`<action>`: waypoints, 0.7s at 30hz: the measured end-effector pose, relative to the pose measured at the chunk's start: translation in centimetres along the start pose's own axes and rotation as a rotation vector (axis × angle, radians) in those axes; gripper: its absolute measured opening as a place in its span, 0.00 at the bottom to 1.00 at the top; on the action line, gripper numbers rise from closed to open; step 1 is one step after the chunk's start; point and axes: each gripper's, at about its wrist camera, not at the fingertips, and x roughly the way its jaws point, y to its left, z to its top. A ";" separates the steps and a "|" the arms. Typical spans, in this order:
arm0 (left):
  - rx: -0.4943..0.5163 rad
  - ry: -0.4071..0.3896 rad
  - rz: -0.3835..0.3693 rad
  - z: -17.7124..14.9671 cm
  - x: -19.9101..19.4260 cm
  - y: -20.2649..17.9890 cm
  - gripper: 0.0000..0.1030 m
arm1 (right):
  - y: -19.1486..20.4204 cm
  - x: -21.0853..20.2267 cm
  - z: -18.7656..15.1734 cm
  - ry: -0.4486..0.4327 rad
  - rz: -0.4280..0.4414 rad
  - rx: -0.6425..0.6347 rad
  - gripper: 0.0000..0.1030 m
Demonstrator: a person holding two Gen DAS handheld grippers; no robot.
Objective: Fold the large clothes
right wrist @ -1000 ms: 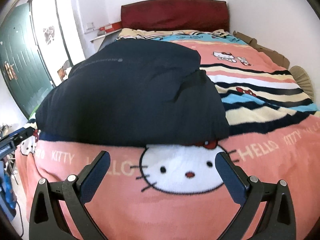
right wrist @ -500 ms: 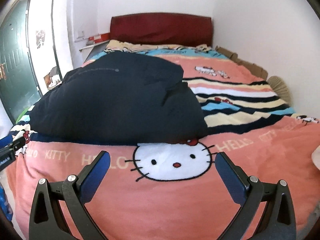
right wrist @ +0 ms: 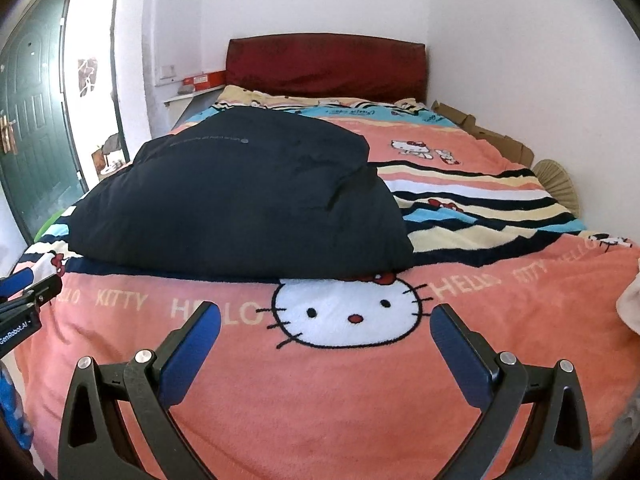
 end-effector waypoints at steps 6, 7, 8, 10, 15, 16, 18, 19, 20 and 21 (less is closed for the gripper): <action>0.018 -0.006 -0.011 -0.1 -0.1 -0.3 0.61 | 0.0 0.5 -0.4 0.016 0.020 0.001 1.00; 0.018 -0.003 -0.013 -0.2 0.0 -0.3 0.61 | 0.1 0.6 -0.5 0.018 0.021 0.001 1.00; 0.019 0.000 -0.013 -0.2 0.1 -0.4 0.61 | 0.1 0.6 -0.5 0.020 0.023 0.001 1.00; 0.019 0.003 -0.012 -0.2 0.2 -0.3 0.61 | 0.1 0.8 -0.6 0.022 0.027 0.003 0.99; 0.016 0.009 -0.010 -0.3 0.5 -0.1 0.61 | -0.2 1.3 -0.7 0.032 0.029 0.012 1.00; 0.014 0.011 -0.012 -0.3 0.7 0.0 0.61 | -0.3 1.4 -0.7 0.035 0.029 0.015 1.00; 0.013 0.014 -0.012 -0.3 0.9 0.0 0.61 | -0.3 1.6 -0.8 0.037 0.031 0.017 1.00; 0.014 0.016 -0.013 -0.3 1.0 0.0 0.61 | -0.3 1.7 -0.8 0.039 0.031 0.018 1.00; 0.015 0.017 -0.015 -0.3 1.1 0.0 0.61 | -0.4 1.8 -0.8 0.041 0.032 0.019 1.00; 0.015 0.019 -0.015 -0.3 1.2 0.0 0.61 | -0.4 1.9 -0.9 0.042 0.033 0.020 1.00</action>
